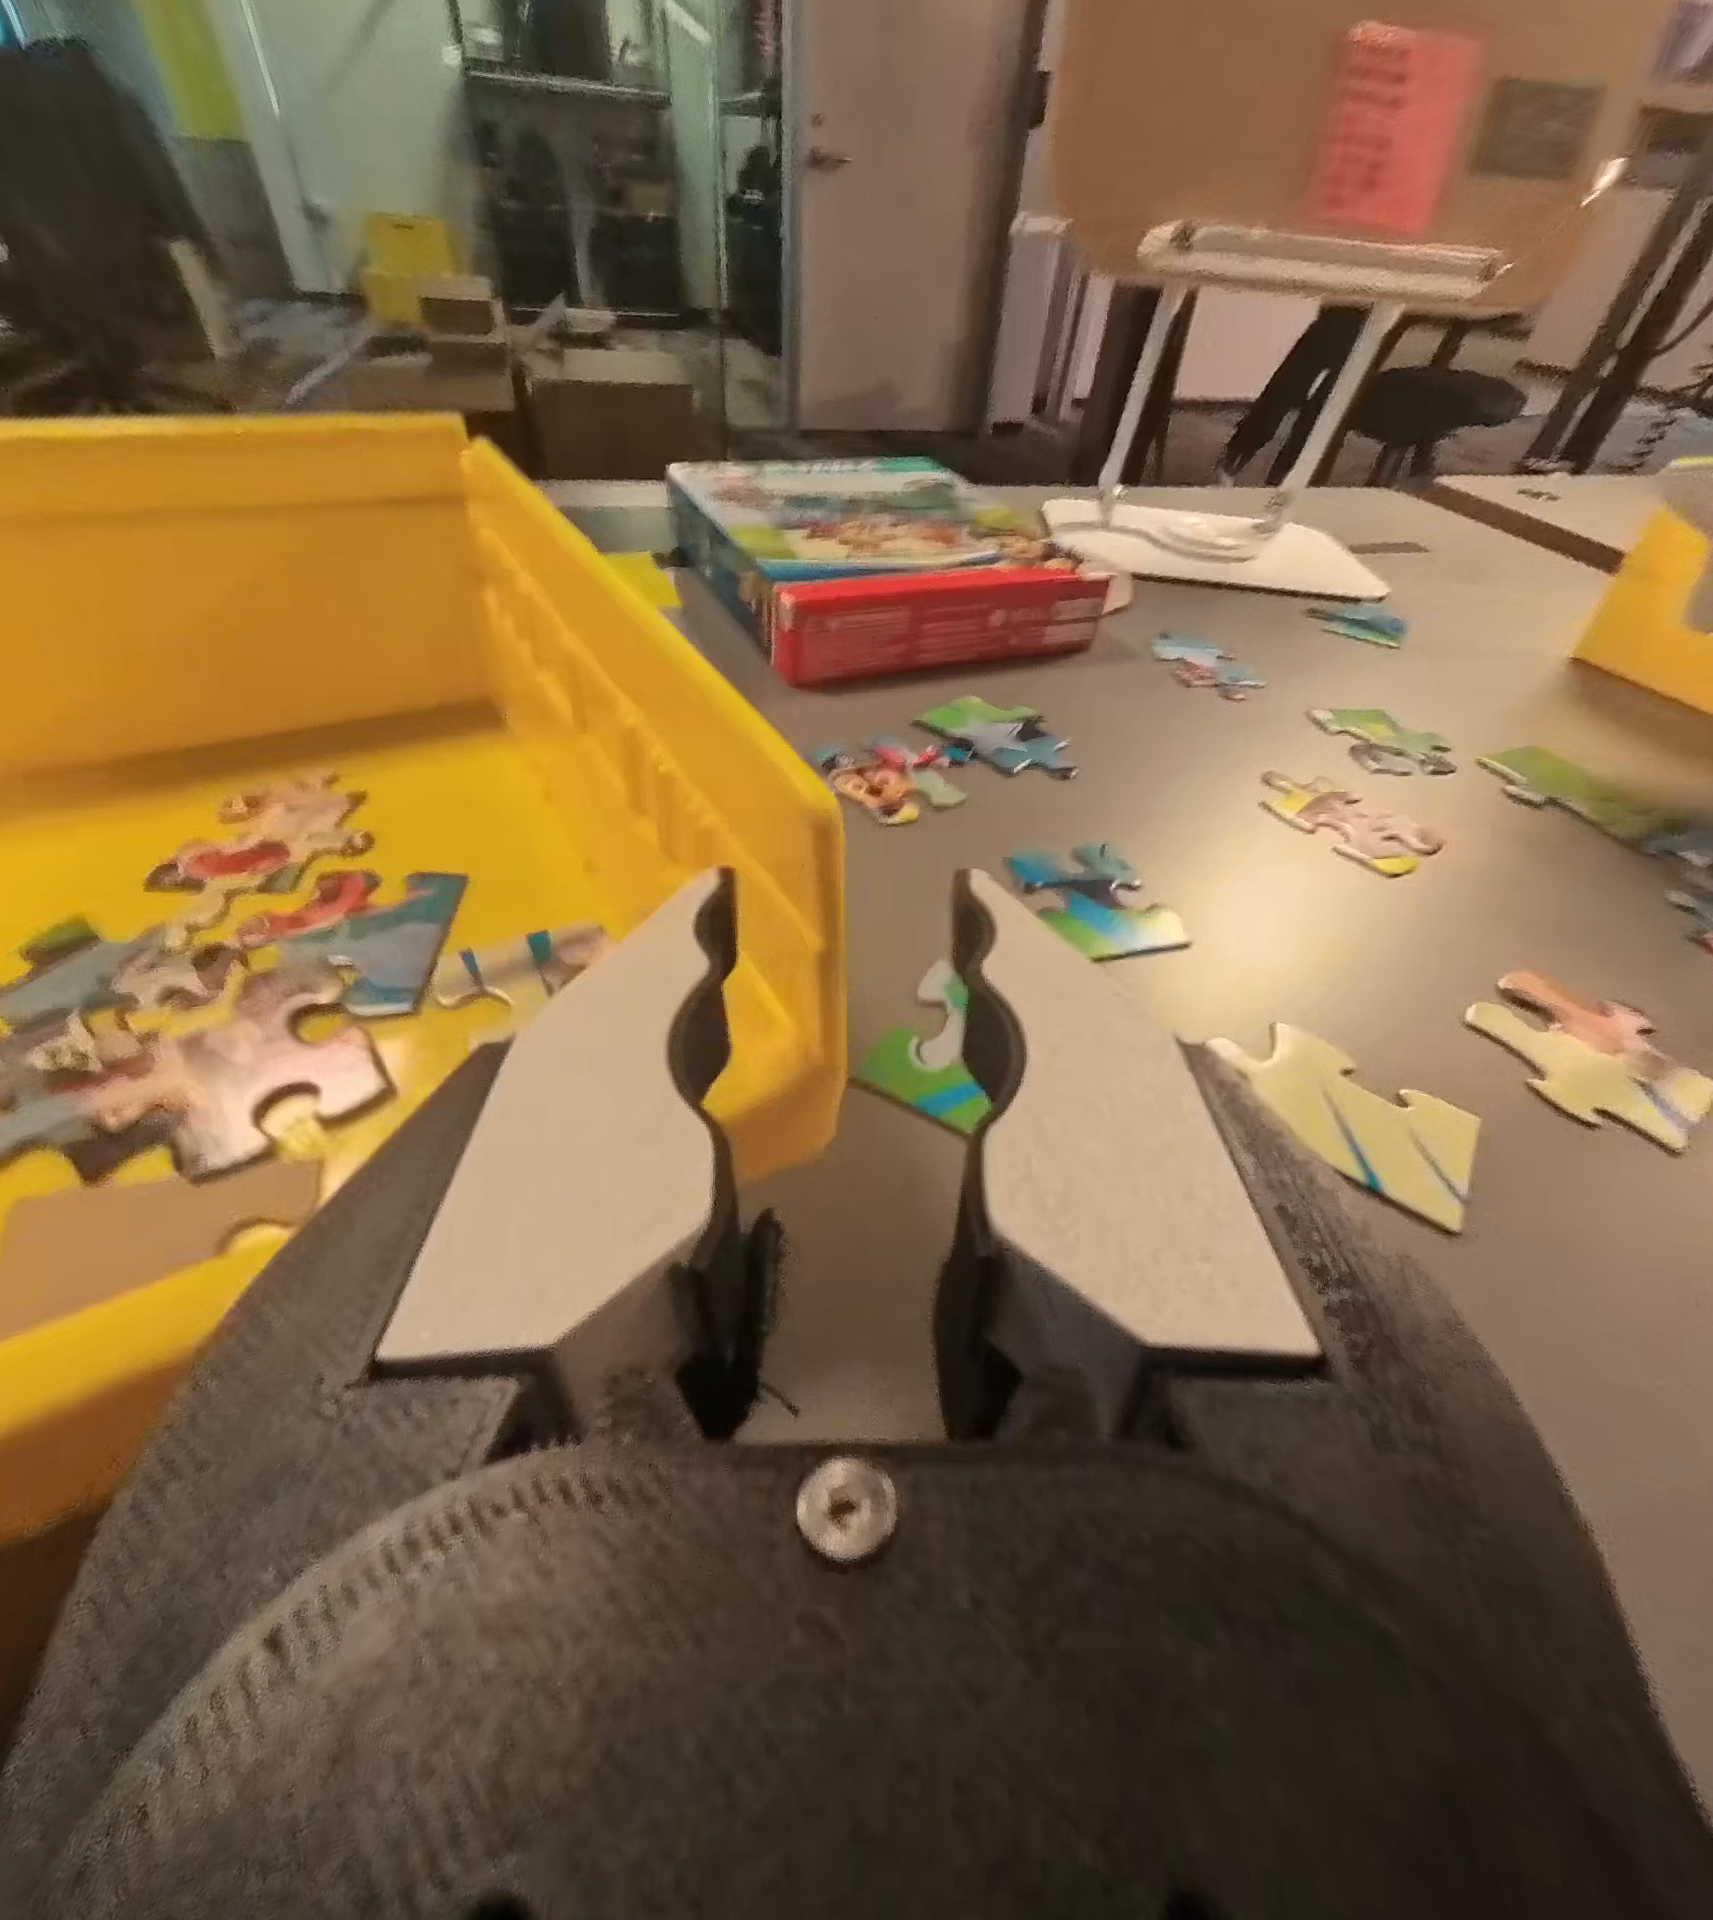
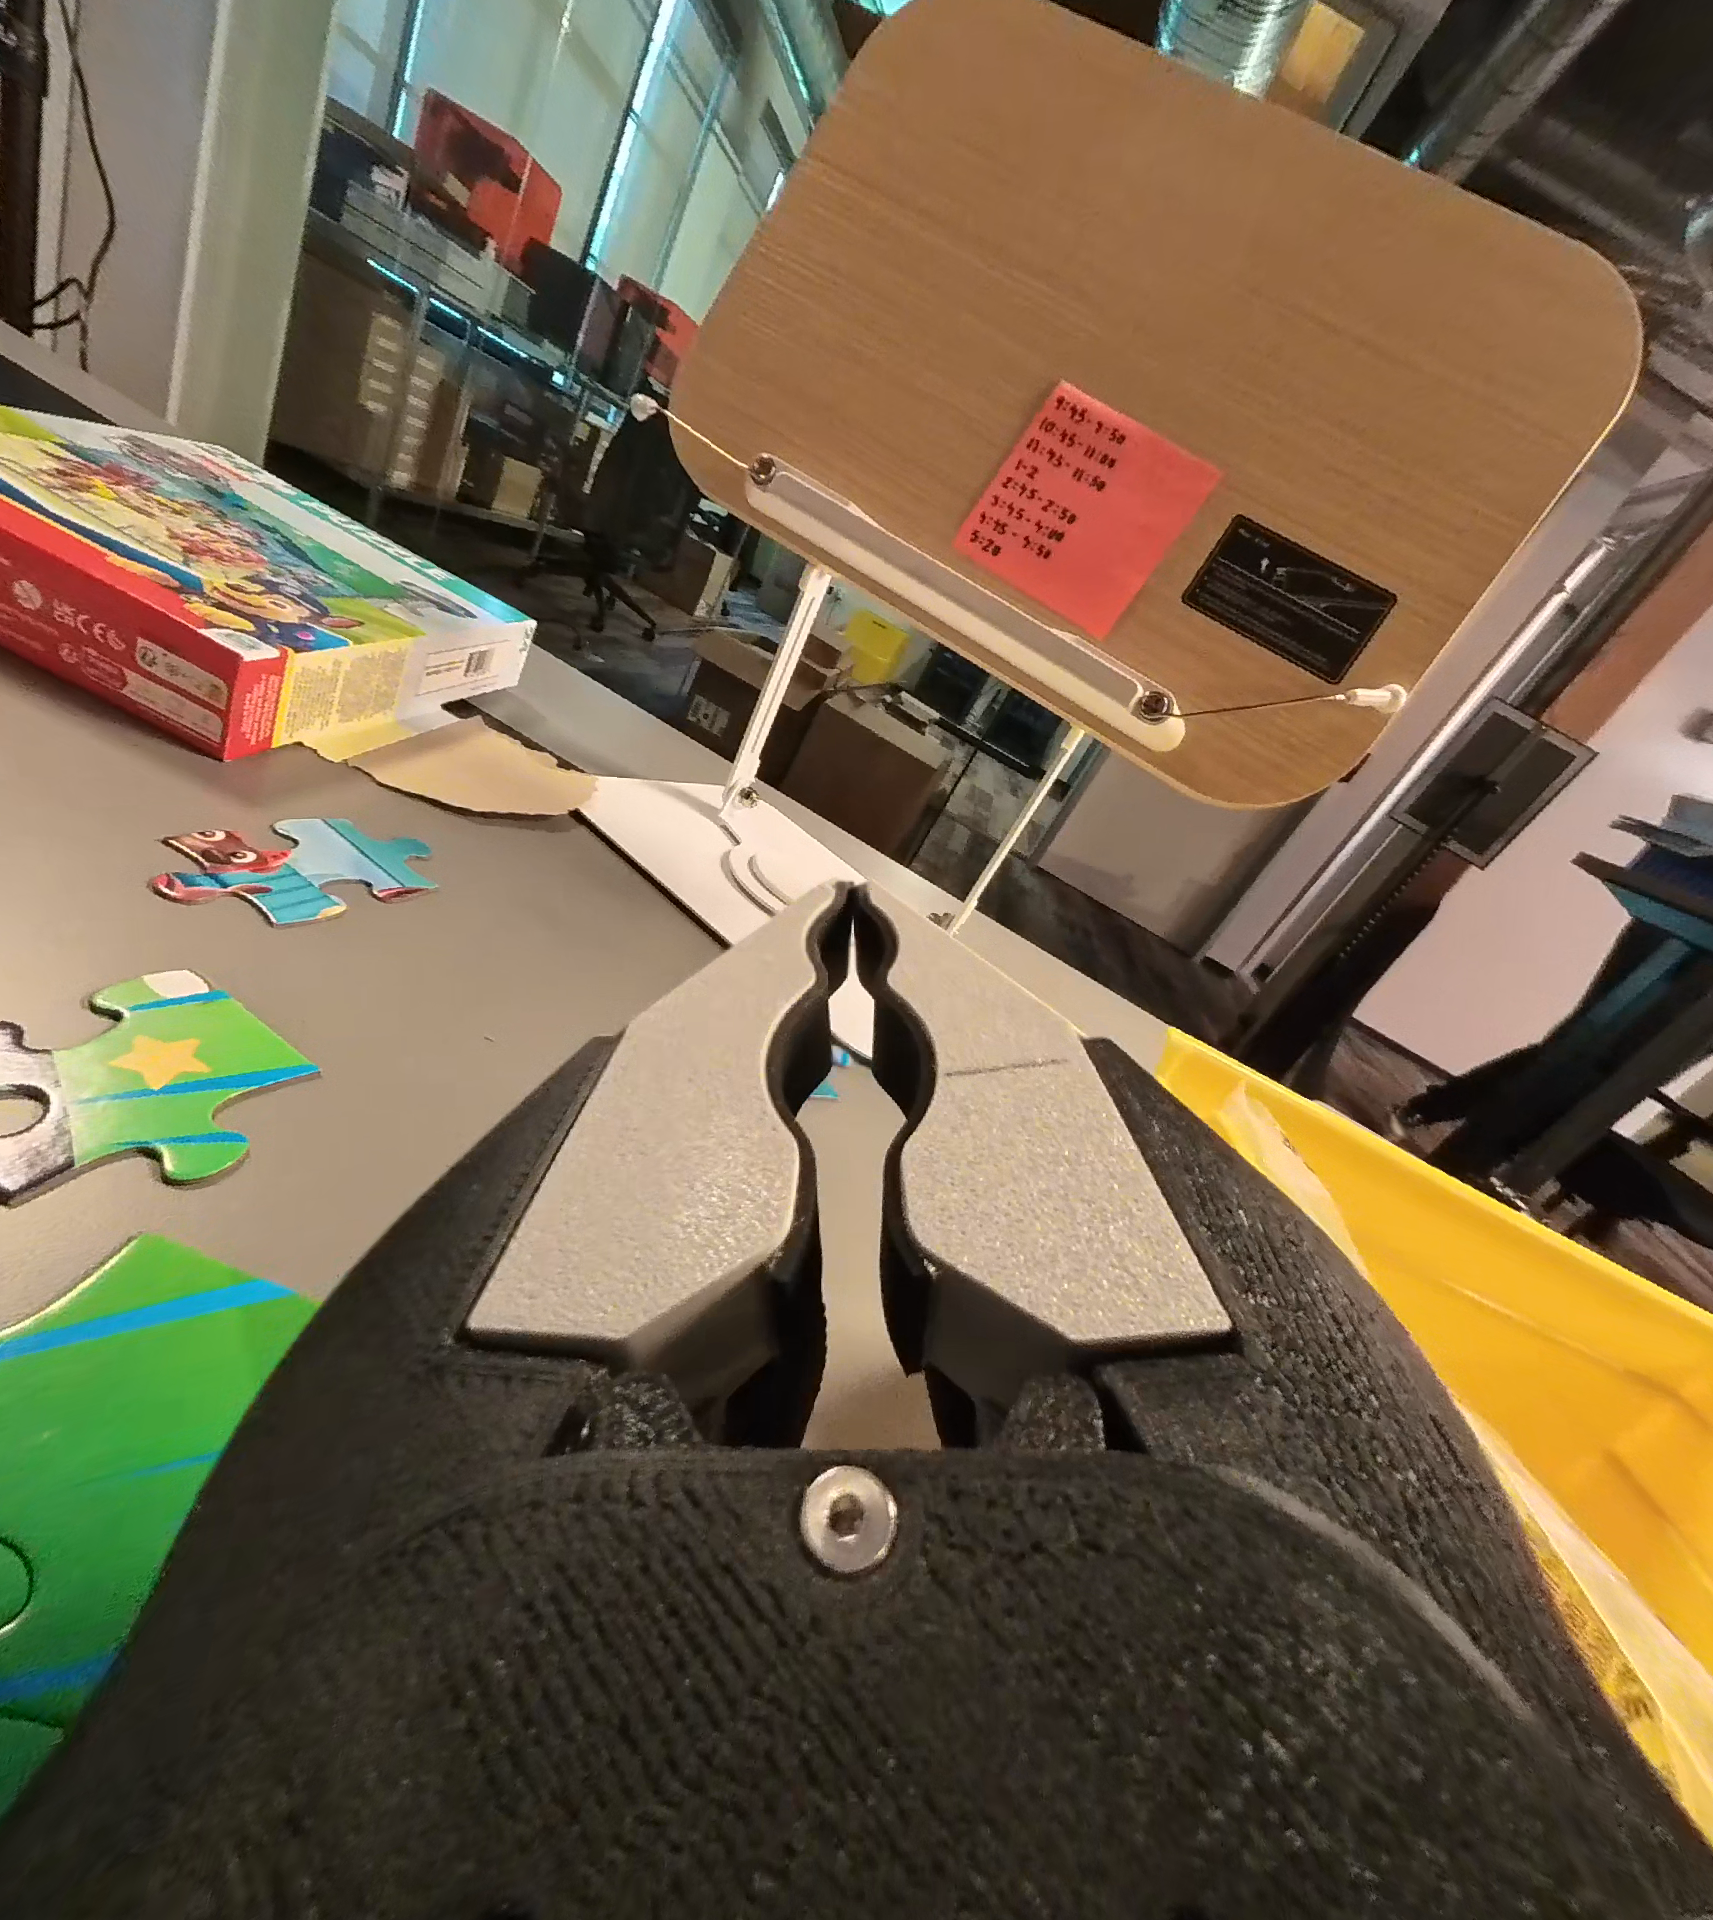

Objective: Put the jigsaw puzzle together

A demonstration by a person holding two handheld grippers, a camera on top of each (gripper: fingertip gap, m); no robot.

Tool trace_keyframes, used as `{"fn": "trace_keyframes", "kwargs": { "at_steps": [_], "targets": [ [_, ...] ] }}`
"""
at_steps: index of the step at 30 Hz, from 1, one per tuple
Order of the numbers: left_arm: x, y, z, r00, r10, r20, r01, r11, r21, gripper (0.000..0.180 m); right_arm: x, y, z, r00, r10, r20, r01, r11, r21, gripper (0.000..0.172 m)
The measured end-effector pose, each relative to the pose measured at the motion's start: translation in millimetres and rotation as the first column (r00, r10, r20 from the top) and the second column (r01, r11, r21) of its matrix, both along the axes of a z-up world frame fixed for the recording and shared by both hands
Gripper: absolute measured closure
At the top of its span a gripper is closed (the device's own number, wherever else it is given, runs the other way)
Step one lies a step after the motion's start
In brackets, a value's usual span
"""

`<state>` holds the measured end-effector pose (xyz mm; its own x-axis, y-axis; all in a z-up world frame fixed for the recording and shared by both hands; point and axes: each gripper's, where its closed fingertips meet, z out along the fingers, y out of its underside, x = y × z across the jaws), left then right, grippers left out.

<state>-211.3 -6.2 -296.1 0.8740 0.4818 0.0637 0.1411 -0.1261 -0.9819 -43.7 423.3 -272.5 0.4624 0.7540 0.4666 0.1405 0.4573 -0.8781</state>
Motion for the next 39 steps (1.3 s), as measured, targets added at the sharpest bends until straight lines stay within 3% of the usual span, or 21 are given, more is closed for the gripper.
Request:
{"fn": "trace_keyframes", "kwargs": {
  "at_steps": [4, 6, 8, 9, 12, 15, 18, 20, 24, 32, 33, 39],
  "targets": [
    [-21.3, -38.2, 54.3, 0.980, 0.122, -0.159, -0.113, 0.991, 0.064, 0.136, 1.3, 3.1, -0.6, 1.000, -0.019, 0.001, 0.019, 1.000, -0.006, 0.172],
    [-49.1, -63.4, 67.7, 0.973, 0.194, -0.128, -0.195, 0.981, 0.000, 0.138, 1.1, 3.9, -1.0, 1.000, -0.024, 0.004, 0.024, 1.000, -0.006, 0.172],
    [-75.7, -81.5, 34.1, 0.966, 0.244, 0.087, -0.205, 0.926, -0.317, 0.132, 0.9, 4.4, -1.3, 1.000, -0.030, 0.008, 0.030, 1.000, -0.004, 0.172],
    [-79.0, -84.7, 16.2, 0.950, 0.238, 0.202, -0.130, 0.889, -0.439, 0.130, 0.8, 4.6, -1.5, 0.999, -0.031, 0.009, 0.031, 1.000, -0.003, 0.172],
    [-80.4, -75.4, -10.3, 0.888, 0.187, 0.420, 0.088, 0.827, -0.555, 0.131, 1.0, 5.1, -1.0, 0.999, -0.031, 0.005, 0.031, 0.999, -0.006, 0.172],
    [-92.0, -94.0, -44.8, 0.858, 0.320, 0.402, 0.138, 0.609, -0.781, 0.116, 2.3, 5.1, 0.4, 1.000, -0.022, -0.010, 0.022, 1.000, -0.018, 0.172],
    [-97.4, -101.2, -66.2, 0.834, 0.380, 0.400, 0.190, 0.484, -0.854, 0.122, 3.8, 5.7, 2.0, 0.999, -0.012, -0.030, 0.011, 0.999, -0.039, 0.172],
    [-97.4, -108.5, -76.9, 0.808, 0.421, 0.412, 0.229, 0.420, -0.878, 0.111, 4.5, 5.7, 3.0, 0.999, 0.001, -0.046, -0.004, 0.998, -0.056, 0.172],
    [-90.2, -109.7, -84.9, 0.741, 0.457, 0.492, 0.320, 0.403, -0.857, 0.089, 5.6, 5.2, 5.2, 0.997, 0.030, -0.078, -0.037, 0.995, -0.091, 0.172],
    [-96.7, -113.0, -84.3, 0.744, 0.483, 0.462, 0.293, 0.385, -0.875, 0.107, 10.9, 11.5, 9.3, 0.983, 0.072, -0.168, -0.105, 0.975, -0.198, 0.172],
    [-98.3, -109.6, -82.7, 0.759, 0.463, 0.458, 0.283, 0.398, -0.872, 0.123, 12.1, 13.2, 9.6, 0.981, 0.073, -0.182, -0.112, 0.970, -0.216, 0.172],
    [-101.4, -91.8, -68.8, 0.823, 0.377, 0.425, 0.190, 0.522, -0.832, 0.123, 16.5, 21.7, 9.0, 0.970, 0.071, -0.234, -0.141, 0.944, -0.299, 0.172]
  ]
}}
